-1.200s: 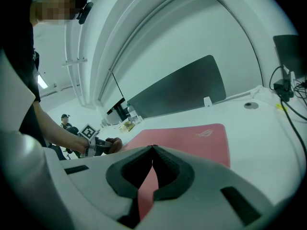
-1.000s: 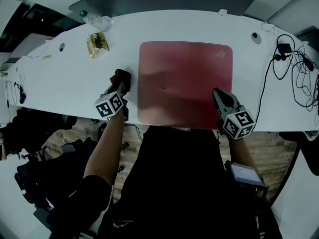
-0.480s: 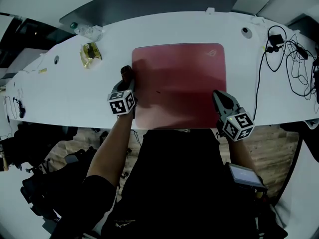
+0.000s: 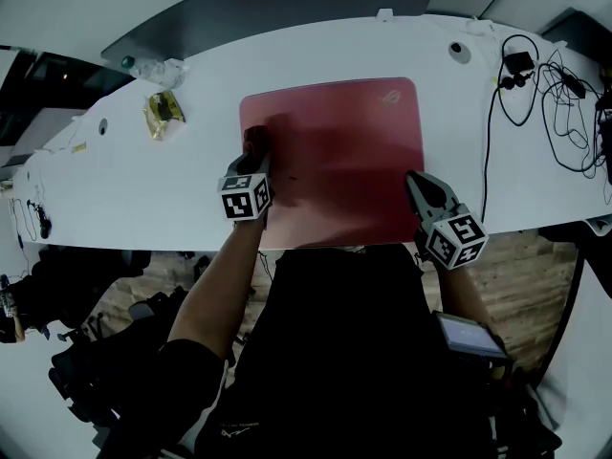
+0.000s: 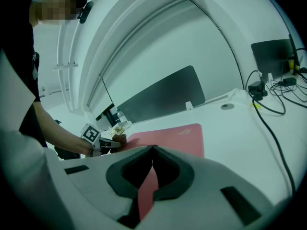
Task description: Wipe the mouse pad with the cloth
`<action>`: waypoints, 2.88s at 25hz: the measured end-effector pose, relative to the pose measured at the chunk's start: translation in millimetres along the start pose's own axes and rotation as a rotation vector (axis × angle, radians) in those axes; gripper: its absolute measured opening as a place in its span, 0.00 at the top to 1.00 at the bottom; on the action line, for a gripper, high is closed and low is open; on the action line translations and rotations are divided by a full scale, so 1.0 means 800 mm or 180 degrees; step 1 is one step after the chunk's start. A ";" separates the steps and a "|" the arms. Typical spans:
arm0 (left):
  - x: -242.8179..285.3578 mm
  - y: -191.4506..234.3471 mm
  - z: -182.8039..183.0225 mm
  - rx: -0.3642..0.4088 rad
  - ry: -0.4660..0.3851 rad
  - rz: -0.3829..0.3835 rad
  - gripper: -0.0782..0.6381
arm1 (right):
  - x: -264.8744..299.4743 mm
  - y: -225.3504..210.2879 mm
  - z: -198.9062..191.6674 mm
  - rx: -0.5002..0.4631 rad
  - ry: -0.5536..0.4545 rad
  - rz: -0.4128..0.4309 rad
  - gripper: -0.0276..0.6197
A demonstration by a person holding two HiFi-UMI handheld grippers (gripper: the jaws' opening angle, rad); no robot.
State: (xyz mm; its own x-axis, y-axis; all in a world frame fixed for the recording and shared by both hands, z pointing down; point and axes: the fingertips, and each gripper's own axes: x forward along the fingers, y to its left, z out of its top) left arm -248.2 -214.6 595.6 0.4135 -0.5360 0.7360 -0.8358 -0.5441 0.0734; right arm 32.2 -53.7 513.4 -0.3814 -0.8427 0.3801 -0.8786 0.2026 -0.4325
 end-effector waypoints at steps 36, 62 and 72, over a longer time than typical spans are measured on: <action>0.085 -0.302 0.058 0.0360 0.0120 -0.0727 0.79 | -0.071 -0.098 0.007 0.0032 0.0022 0.0101 0.92; 0.095 -0.488 0.101 0.0418 -0.0014 -0.1660 0.79 | -0.097 -0.154 0.018 0.0143 -0.0019 0.0246 0.92; 0.133 -0.443 0.111 -0.0139 0.0205 -0.1615 0.79 | -0.096 -0.147 0.015 0.0162 -0.0001 0.0166 0.92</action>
State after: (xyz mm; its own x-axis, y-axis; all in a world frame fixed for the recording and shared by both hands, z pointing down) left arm 124.3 -136.0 588.1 0.7491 -0.1697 0.6404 -0.5505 -0.6972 0.4592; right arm 168.2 -19.2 525.1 -0.4261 -0.8318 0.3557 -0.8418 0.2204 -0.4928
